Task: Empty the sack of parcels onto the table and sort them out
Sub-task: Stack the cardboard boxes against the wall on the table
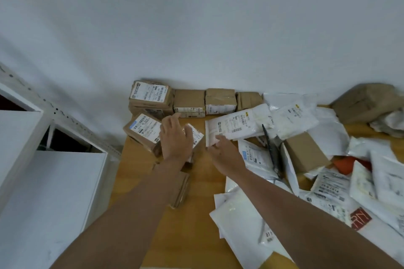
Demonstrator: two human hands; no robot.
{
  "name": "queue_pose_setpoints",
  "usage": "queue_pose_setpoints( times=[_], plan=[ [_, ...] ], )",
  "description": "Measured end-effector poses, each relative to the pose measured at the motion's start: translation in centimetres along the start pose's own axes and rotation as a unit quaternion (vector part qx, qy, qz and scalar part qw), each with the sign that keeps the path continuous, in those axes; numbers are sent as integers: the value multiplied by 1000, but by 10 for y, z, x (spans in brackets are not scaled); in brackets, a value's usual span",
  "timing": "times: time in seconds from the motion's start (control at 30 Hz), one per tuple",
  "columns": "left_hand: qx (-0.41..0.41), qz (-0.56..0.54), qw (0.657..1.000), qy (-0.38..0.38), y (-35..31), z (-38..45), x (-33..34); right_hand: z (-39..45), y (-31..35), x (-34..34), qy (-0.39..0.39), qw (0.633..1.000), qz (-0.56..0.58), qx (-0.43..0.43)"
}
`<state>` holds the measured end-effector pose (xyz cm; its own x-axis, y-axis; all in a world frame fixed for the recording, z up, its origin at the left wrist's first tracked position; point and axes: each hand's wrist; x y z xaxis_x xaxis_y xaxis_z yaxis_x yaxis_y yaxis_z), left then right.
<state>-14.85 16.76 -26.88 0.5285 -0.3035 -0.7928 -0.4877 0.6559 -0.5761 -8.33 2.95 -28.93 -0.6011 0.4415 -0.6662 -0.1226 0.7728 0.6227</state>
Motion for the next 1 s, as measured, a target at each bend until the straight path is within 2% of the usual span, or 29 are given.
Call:
queue_pose_setpoints(
  times=[0.07,0.13,0.2,0.23,0.3,0.37,0.43,0.5,0.53,0.6,0.83,0.93,1.0],
  plan=[
    [46,-18,999,4,-31,-10,10,-7,-15,-15,-53,992,-88,-74],
    [91,-40,994,38,-58,-33,30,-26,-47,-27,-132,968,-145,-156],
    [136,-35,986,90,-73,-62,52,-44,-89,-31,-215,943,-165,-191],
    [162,-22,978,127,-78,-77,66,-53,-115,-33,-247,936,-176,-180],
    [188,-3,959,213,-80,-109,87,-71,-160,-36,-269,937,-200,-93],
    [212,14,931,297,-76,-142,104,-91,-199,-42,-259,940,-220,25],
    [264,64,891,364,-70,-173,121,-105,-230,-48,-221,938,-230,133],
    [298,126,854,408,-60,-199,134,-113,-253,-47,-148,936,-211,238],
    [293,150,847,417,-54,-210,139,-116,-260,-44,-115,934,-198,273],
    [254,175,856,415,-46,-224,143,-119,-267,-36,-70,936,-198,281],
    [216,203,872,389,-26,-233,134,-110,-269,-32,17,955,-253,152],
    [210,193,901,328,-36,-243,127,-114,-278,-50,-14,953,-295,63],
    [227,169,912,298,-48,-252,130,-113,-295,-62,-37,949,-309,48]
  ],
)
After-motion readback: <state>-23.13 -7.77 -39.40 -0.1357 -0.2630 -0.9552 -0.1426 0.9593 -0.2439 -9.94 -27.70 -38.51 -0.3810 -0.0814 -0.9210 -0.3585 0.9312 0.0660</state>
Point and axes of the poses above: each hand's wrist, its own z-axis towards the middle knuckle, its own x-axis out of the palm, y = z × x, and after that the axes turned 8 degrees about x, right-handed
